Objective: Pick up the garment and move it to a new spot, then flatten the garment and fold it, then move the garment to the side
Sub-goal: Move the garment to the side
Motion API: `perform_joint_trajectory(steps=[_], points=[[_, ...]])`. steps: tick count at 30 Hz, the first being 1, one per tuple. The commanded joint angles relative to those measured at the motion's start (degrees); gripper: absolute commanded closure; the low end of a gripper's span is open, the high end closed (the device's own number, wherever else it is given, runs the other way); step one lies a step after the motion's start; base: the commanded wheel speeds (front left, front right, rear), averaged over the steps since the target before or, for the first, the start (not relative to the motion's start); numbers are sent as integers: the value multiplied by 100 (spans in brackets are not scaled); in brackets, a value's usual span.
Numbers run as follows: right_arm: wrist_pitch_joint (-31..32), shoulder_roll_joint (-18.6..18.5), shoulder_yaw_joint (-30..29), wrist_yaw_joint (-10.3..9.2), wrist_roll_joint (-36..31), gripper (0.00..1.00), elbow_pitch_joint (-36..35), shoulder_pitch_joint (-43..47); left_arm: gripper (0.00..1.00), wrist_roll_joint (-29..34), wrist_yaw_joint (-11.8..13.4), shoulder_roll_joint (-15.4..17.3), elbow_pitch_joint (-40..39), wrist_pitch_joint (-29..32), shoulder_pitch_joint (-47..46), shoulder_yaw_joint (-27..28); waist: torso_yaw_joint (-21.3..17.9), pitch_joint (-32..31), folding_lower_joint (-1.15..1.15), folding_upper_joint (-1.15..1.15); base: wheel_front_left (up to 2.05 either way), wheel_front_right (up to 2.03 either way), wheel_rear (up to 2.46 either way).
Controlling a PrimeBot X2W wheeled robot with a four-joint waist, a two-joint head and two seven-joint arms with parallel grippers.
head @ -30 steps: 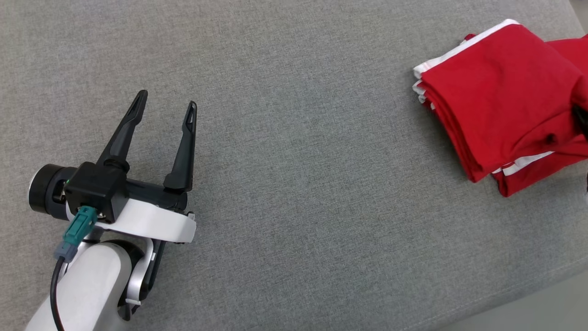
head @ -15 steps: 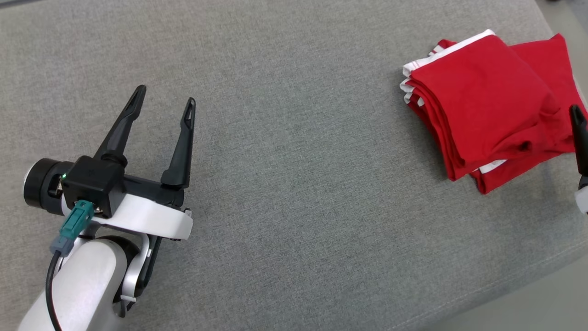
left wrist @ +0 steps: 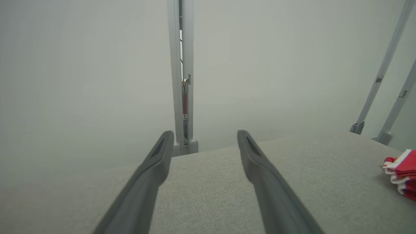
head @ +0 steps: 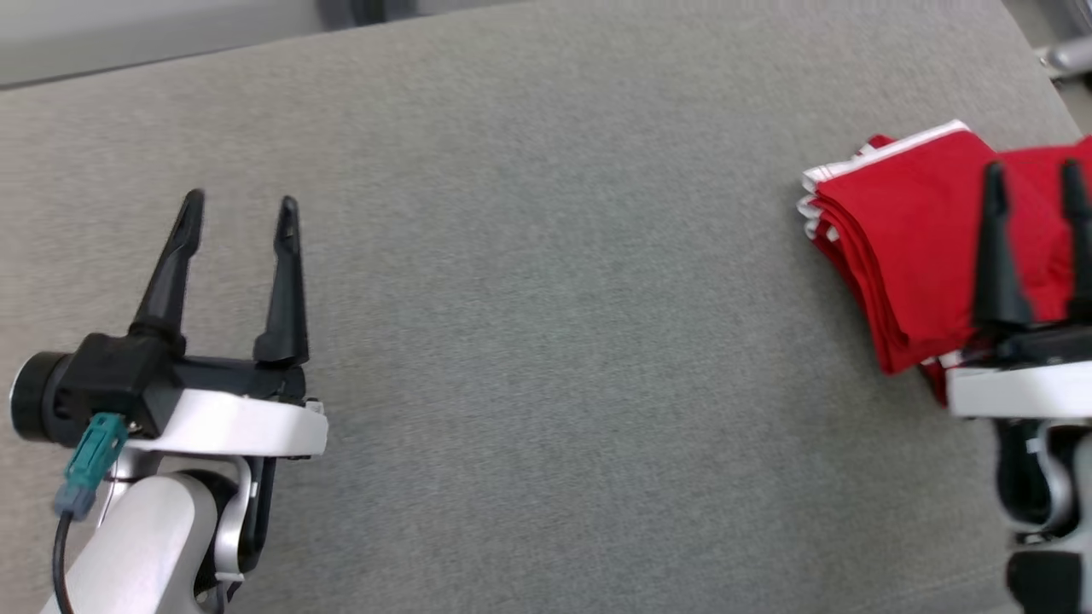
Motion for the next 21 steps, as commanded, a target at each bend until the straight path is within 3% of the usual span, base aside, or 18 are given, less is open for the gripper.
perform_joint_trajectory(steps=[1, 10, 15, 21], points=[[79, 138, 9, 2, -224, 0, -176, 138, 0, -59, 47, 11, 33, -60, 115, 63, 299, -283, 0, 0, 0, 0, 0], [467, 660, 76, 2, -1005, 0, -525, 634, 0, -193, 161, -118, 14, -265, 592, 111, 750, -892, 0, 0, 0, 0, 0], [642, 728, 164, 2, -1231, 0, -433, 960, 0, -279, 29, -130, 88, -338, 791, 62, 882, -1177, 0, 0, 0, 0, 0], [742, 736, 246, 2, -1341, 0, -340, 1400, 0, -378, 59, -121, 375, -358, 1114, 60, 976, -1541, 0, 0, 0, 0, 0]])
